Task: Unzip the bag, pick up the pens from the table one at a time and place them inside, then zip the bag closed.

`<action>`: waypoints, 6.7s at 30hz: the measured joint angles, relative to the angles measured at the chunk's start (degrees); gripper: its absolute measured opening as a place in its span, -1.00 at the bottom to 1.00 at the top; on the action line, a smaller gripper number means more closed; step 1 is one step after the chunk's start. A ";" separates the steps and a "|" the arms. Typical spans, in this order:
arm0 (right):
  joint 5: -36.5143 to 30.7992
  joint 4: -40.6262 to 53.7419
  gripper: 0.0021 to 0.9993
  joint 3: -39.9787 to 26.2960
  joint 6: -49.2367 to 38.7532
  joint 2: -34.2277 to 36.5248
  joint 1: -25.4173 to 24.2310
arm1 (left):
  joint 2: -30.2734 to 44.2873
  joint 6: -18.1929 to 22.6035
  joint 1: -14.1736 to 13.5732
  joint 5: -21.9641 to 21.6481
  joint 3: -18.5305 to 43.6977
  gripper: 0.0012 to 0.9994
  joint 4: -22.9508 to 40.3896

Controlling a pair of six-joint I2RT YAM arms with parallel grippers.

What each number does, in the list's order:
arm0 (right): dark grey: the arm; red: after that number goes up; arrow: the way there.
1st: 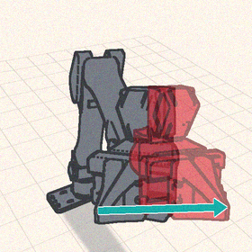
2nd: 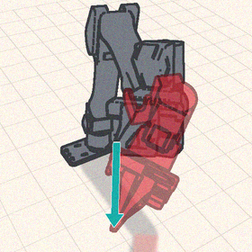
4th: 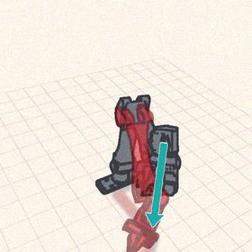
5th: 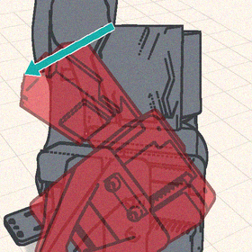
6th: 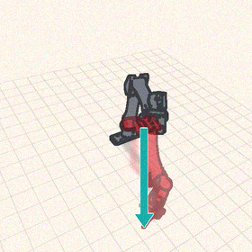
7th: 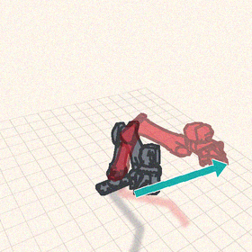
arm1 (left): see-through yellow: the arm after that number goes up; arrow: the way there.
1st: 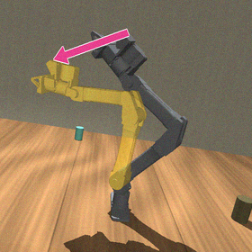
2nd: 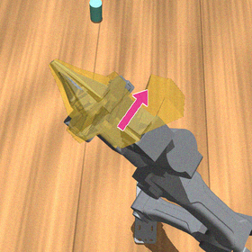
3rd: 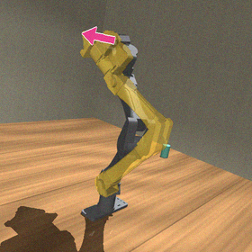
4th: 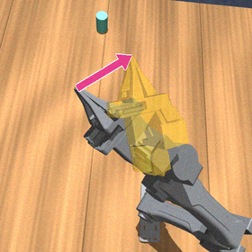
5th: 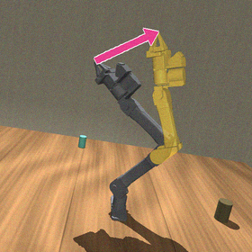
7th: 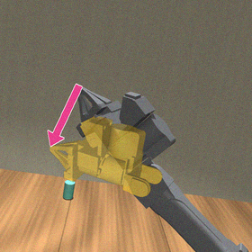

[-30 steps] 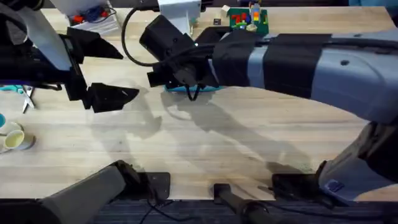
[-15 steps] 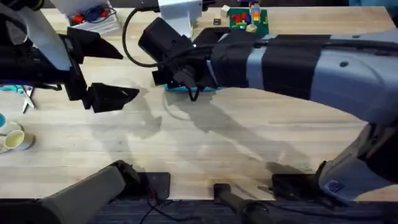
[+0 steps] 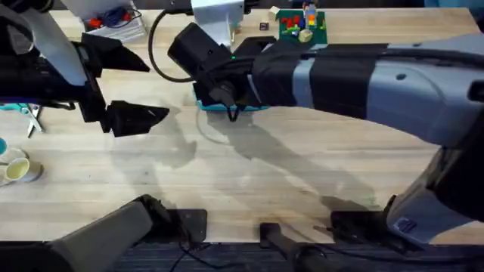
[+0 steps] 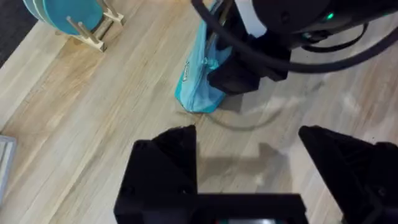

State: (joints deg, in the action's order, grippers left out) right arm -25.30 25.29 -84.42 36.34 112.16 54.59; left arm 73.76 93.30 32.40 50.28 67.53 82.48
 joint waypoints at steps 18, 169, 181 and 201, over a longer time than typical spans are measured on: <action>0.26 -0.50 -0.91 -0.02 -1.71 0.11 0.00 | -0.01 -0.02 0.00 0.00 0.00 0.99 0.00; 0.87 12.71 -0.94 -9.60 -3.41 0.11 0.00 | 33.04 -0.48 -17.00 11.96 -0.02 -0.91 -29.05; 0.87 12.71 -0.94 -9.60 -6.28 0.11 0.00 | 33.04 -0.48 -17.00 11.89 -0.02 -0.91 -29.05; 1.82 15.95 -0.94 -10.03 -16.59 0.10 -1.08 | 33.04 -0.48 -17.27 11.61 -0.02 -0.92 -28.72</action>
State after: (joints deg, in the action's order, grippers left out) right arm -23.48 41.24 -94.45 19.75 112.26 53.51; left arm 106.80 92.82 15.14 61.89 67.51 53.76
